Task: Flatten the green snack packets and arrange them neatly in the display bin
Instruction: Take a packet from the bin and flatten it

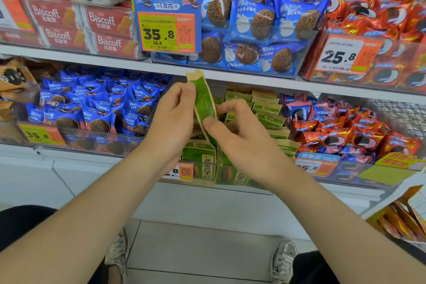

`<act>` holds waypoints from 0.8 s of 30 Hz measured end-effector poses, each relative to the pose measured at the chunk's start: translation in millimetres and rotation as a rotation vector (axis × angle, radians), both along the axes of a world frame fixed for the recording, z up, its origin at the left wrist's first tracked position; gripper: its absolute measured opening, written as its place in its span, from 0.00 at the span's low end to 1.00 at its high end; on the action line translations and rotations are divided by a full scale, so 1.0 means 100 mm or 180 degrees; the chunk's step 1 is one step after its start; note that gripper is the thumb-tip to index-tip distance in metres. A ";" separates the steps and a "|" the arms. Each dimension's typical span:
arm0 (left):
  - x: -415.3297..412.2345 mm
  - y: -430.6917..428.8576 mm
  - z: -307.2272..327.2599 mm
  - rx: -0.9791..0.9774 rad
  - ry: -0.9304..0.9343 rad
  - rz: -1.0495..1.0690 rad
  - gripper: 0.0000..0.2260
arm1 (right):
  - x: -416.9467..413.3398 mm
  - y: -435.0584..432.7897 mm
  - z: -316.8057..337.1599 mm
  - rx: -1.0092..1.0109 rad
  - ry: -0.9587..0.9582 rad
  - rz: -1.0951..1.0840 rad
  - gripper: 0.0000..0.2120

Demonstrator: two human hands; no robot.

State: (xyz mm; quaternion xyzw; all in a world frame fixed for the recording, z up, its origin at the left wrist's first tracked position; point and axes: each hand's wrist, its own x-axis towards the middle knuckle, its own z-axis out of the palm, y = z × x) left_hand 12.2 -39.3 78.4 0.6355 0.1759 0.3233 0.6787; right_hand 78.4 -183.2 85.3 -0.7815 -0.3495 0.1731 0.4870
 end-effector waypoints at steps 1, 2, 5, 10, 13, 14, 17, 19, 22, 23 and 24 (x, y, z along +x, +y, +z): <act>-0.02 -0.02 0.02 -0.0070 0.0043 -0.0174 0.17 | 0.01 -0.01 0.00 0.0143 -0.0004 -0.0120 0.13; -0.04 -0.05 0.03 -0.0031 0.0119 -0.0313 0.19 | 0.01 -0.02 0.01 0.0277 -0.0038 -0.0245 0.13; -0.09 -0.10 0.00 0.0414 0.0347 -0.0566 0.19 | 0.04 -0.03 -0.02 0.0436 -0.0271 -0.0513 0.21; -0.12 -0.12 -0.03 0.1199 0.0473 -0.0554 0.08 | 0.08 -0.06 -0.12 0.0852 0.0203 -0.0706 0.22; -0.12 -0.14 0.00 0.0947 0.0500 -0.0824 0.05 | 0.10 -0.08 -0.14 0.1066 0.0879 -0.0775 0.23; -0.13 -0.14 0.00 0.0886 0.0533 -0.0893 0.05 | 0.10 -0.08 -0.14 0.1105 0.1067 -0.0770 0.23; -0.15 -0.15 -0.01 0.0859 0.0594 -0.0982 0.05 | 0.10 -0.10 -0.13 0.1129 0.1370 -0.0809 0.21; -0.14 -0.15 -0.03 0.0821 0.0602 -0.1017 0.05 | 0.11 -0.11 -0.12 0.1124 0.1309 -0.0834 0.20; -0.13 -0.14 -0.05 0.0497 0.0455 -0.1129 0.06 | 0.16 -0.14 -0.09 0.1129 0.1047 -0.0942 0.20; -0.13 -0.14 -0.04 0.0329 0.0393 -0.1166 0.06 | 0.17 -0.15 -0.08 0.1179 0.1087 -0.1023 0.21; -0.13 -0.14 -0.03 0.0139 0.0335 -0.1194 0.06 | 0.17 -0.15 -0.05 0.1267 0.1270 -0.1036 0.22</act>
